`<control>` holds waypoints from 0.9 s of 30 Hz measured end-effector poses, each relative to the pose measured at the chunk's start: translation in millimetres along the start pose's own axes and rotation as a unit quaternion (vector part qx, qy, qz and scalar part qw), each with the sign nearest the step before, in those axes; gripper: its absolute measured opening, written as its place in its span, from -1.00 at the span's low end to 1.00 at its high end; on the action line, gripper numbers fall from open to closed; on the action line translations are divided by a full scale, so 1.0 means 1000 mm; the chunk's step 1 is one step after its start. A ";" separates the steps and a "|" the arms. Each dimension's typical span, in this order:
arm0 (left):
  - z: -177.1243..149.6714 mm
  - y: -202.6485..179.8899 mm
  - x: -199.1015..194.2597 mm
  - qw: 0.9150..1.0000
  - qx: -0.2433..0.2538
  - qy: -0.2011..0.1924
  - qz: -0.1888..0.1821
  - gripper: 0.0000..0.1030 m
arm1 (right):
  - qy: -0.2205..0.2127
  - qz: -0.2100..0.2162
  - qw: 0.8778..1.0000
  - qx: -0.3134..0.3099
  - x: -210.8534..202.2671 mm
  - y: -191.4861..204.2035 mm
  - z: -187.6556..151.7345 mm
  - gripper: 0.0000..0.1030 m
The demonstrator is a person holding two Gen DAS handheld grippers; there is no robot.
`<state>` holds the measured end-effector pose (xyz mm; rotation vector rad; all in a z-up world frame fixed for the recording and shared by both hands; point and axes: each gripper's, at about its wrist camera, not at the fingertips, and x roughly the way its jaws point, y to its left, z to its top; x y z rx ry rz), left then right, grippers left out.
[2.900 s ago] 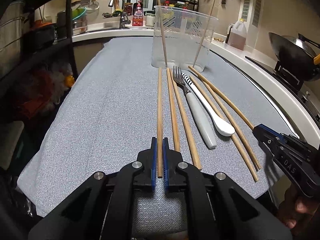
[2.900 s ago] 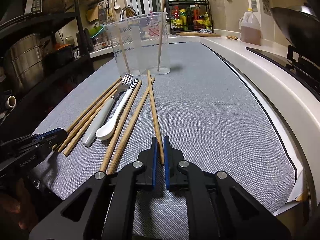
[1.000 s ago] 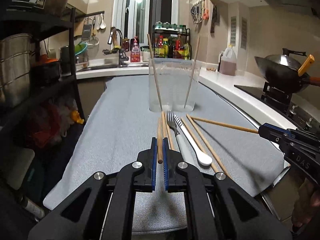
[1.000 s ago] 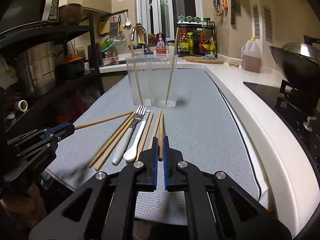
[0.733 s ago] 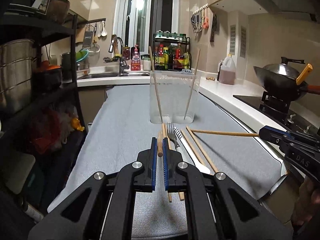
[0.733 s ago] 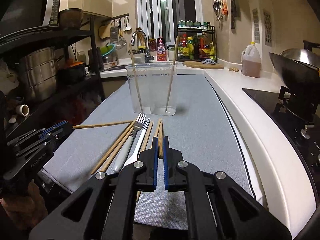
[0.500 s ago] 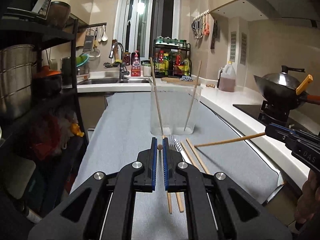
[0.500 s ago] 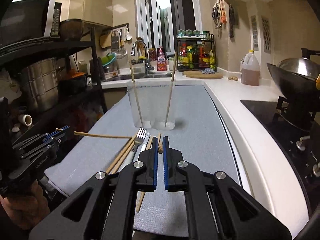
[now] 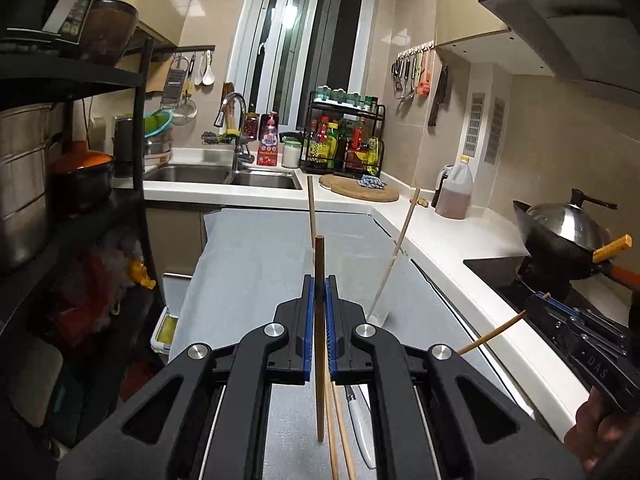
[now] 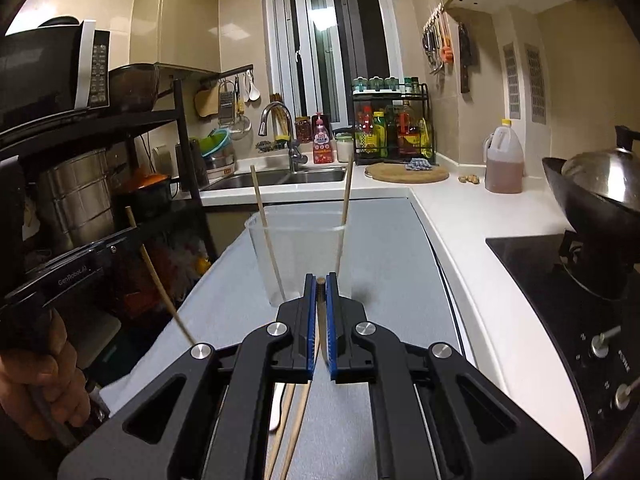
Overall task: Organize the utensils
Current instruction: 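Carry the chopstick with the left tool into the container while the right tool follows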
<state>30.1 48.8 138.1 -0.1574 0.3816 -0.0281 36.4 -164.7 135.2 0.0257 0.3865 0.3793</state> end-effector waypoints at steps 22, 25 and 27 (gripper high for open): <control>0.124 -0.013 0.058 0.999 0.011 0.040 -0.021 -0.89 | -0.069 0.006 0.998 -0.007 0.053 0.013 0.142 -0.91; 0.157 -0.021 0.065 0.999 0.018 0.021 -0.024 -0.89 | -0.103 0.004 0.995 -0.010 0.059 0.017 0.171 -0.91; 0.172 -0.026 0.070 0.999 0.023 0.011 -0.022 -0.89 | -0.126 0.001 0.992 -0.007 0.063 0.018 0.186 -0.91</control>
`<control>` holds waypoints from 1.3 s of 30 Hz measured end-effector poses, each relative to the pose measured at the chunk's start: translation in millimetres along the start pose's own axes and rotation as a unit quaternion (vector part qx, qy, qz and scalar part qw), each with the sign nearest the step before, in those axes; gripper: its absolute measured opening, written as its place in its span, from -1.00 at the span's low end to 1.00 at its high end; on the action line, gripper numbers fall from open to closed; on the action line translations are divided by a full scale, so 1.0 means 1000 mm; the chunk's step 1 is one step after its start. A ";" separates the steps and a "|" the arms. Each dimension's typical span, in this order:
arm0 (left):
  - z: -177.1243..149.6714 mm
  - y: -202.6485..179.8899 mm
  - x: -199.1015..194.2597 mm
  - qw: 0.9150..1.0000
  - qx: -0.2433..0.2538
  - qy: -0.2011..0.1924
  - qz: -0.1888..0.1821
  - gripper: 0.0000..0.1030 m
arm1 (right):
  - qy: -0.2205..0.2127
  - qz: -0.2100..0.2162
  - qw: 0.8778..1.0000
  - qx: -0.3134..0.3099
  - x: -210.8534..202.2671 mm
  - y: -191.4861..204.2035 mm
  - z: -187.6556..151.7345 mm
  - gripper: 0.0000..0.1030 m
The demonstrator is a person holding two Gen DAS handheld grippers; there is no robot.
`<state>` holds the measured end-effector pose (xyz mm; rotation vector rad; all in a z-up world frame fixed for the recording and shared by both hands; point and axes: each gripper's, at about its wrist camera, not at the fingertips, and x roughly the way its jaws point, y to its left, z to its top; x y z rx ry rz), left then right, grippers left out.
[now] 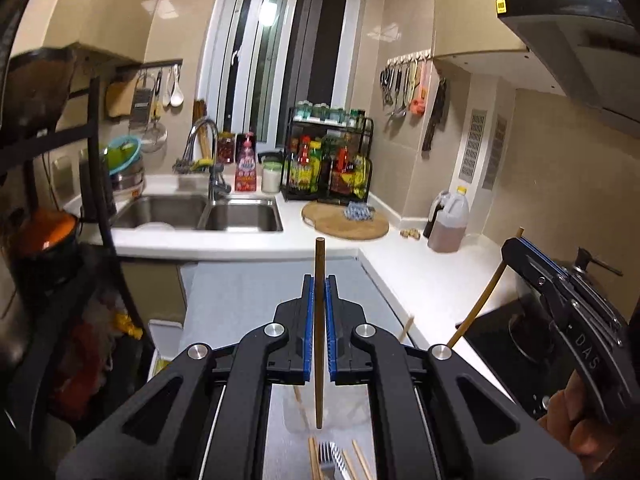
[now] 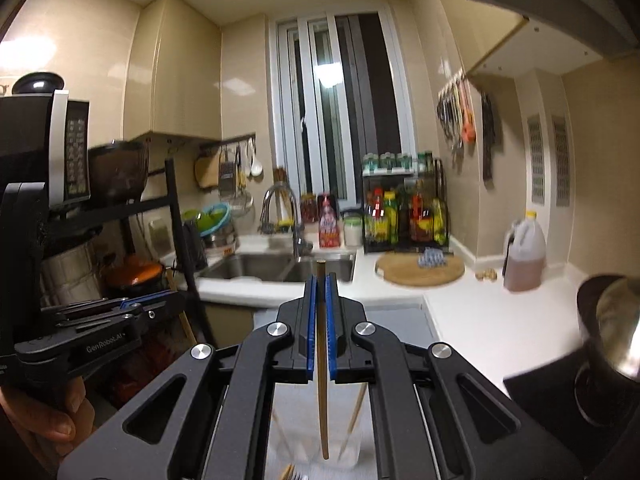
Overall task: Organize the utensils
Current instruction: 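Carry the chopstick with the left tool into the container while the right tool follows, then open the left tool to drop its chopstick in the container while the right tool releases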
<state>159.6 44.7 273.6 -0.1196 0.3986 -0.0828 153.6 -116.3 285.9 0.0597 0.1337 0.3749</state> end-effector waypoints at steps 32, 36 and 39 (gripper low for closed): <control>-0.052 -0.001 0.039 0.996 0.032 0.077 -0.031 -0.62 | 0.091 -0.012 0.996 0.001 0.011 -0.025 -0.092 -0.55; -0.064 0.000 0.011 0.997 0.025 0.058 -0.035 -0.62 | 0.070 -0.009 0.997 0.014 -0.028 -0.025 -0.096 -0.55; -0.079 0.003 -0.009 0.998 0.018 0.049 -0.033 -0.62 | 0.063 -0.007 0.998 0.013 -0.055 -0.020 -0.105 -0.55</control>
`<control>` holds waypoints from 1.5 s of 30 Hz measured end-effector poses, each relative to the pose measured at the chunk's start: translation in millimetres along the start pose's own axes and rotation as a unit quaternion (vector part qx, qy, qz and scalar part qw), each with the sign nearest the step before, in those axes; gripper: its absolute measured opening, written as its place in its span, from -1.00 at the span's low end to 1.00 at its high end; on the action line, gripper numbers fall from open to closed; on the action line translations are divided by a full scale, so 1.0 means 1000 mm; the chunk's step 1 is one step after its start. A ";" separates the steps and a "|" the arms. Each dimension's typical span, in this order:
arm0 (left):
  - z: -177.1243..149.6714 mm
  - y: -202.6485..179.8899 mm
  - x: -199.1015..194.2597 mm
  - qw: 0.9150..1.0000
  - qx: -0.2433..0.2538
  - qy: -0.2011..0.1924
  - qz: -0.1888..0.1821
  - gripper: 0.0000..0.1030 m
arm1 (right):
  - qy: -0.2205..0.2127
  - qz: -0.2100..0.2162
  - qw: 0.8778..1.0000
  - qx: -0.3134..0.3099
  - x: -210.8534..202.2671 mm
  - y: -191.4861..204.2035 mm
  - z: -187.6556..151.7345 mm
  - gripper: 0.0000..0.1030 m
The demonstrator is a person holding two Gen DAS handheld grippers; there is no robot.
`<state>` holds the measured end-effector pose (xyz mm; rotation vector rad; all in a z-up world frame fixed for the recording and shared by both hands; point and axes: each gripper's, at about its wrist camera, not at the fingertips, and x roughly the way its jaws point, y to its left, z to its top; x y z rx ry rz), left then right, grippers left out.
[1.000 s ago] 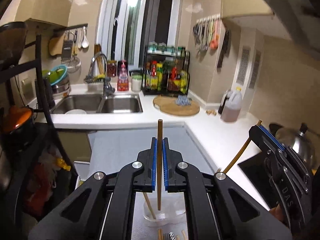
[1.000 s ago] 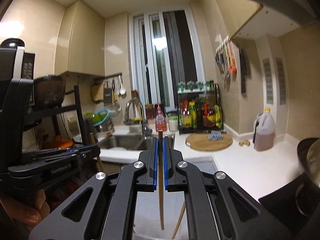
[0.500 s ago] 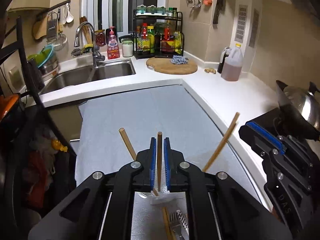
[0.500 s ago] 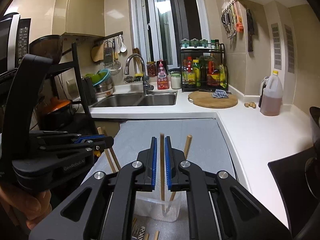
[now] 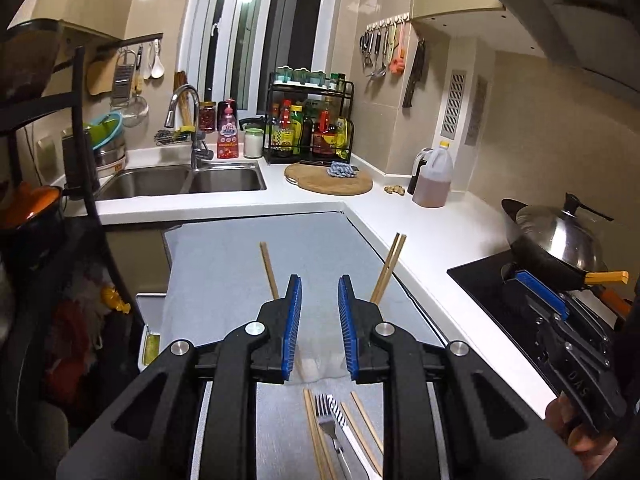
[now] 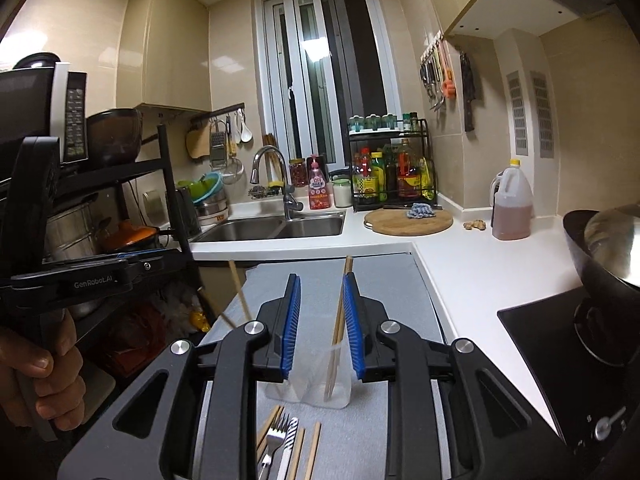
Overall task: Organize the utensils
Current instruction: 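Open the left tool to drop its chopstick in the container while the right tool releases, then lower the left tool onto a chopstick on the mat while the right tool lowers onto another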
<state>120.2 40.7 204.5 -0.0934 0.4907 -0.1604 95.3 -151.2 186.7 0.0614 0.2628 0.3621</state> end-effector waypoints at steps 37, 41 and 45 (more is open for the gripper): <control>-0.257 -0.009 0.012 0.995 -0.045 0.085 0.039 -0.71 | 0.214 -0.001 0.977 -0.007 -0.009 0.025 -0.239 -0.72; -0.261 -0.012 0.017 0.994 -0.036 0.097 0.047 -0.71 | 0.223 -0.010 0.975 -0.014 -0.007 0.026 -0.243 -0.72; -0.263 -0.015 0.020 0.993 -0.028 0.103 0.053 -0.71 | 0.224 -0.019 0.974 -0.013 -0.007 0.023 -0.243 -0.83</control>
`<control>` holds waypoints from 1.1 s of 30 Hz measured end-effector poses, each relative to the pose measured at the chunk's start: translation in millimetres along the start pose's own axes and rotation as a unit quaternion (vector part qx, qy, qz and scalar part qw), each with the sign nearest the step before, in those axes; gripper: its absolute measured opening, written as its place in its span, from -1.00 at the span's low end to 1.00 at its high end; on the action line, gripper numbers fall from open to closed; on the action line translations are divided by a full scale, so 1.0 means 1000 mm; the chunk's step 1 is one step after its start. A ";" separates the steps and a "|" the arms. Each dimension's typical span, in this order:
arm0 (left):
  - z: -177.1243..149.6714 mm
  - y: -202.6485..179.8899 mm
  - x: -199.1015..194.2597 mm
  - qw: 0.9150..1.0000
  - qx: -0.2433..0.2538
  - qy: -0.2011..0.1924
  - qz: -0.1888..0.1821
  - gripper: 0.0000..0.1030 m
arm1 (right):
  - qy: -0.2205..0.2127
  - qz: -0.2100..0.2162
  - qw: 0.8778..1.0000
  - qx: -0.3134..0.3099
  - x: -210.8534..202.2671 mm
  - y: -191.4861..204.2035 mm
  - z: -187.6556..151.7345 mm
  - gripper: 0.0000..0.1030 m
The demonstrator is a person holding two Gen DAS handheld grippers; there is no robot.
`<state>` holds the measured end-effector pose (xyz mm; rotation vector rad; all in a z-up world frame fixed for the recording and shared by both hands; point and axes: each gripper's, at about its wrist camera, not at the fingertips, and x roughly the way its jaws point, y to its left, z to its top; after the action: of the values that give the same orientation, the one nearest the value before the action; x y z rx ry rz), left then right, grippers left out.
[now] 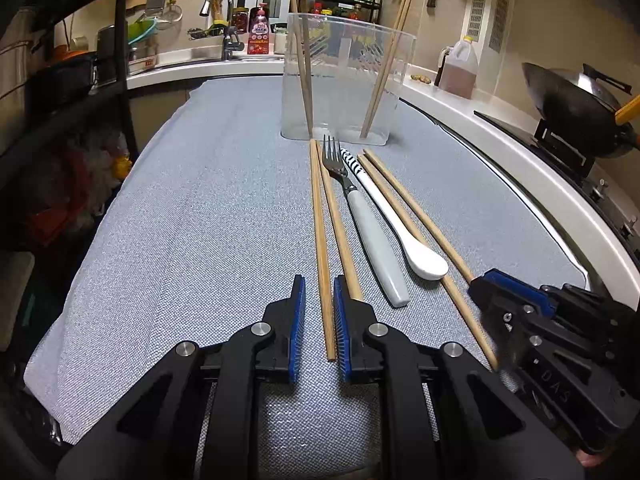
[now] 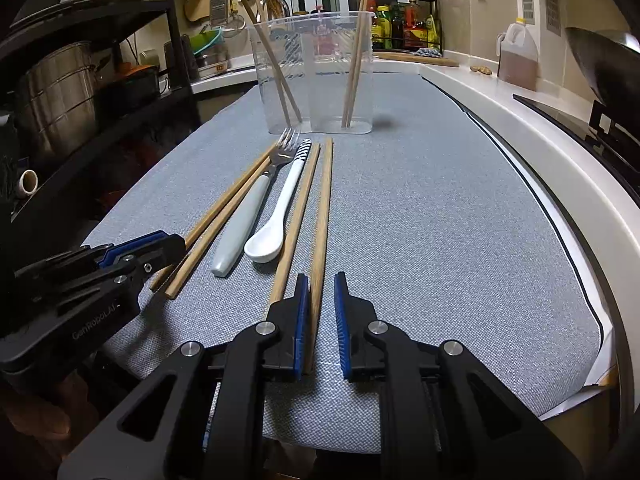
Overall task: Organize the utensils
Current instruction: 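Lower the left tool onto a chopstick on the mat while the right tool lowers onto another, then close the left tool on its chopstick while the right tool closes on its chopstick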
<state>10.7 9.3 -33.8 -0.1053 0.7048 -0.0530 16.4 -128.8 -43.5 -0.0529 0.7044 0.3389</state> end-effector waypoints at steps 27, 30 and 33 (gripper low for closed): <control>0.001 -0.004 0.004 0.999 0.020 -0.016 0.035 -0.87 | -0.015 -0.043 0.998 0.034 -0.002 -0.029 0.000 -0.88; 0.001 -0.001 0.003 0.999 0.018 -0.016 0.040 -0.88 | -0.016 -0.047 0.998 0.037 -0.003 -0.029 -0.001 -0.88; 0.000 0.002 0.002 0.999 0.011 -0.016 0.043 -0.88 | -0.016 -0.049 0.998 0.040 -0.003 -0.031 -0.001 -0.88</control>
<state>12.7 11.4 -35.1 -0.0552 0.6751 0.0233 23.9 -159.2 -44.0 -0.0059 0.6803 0.2163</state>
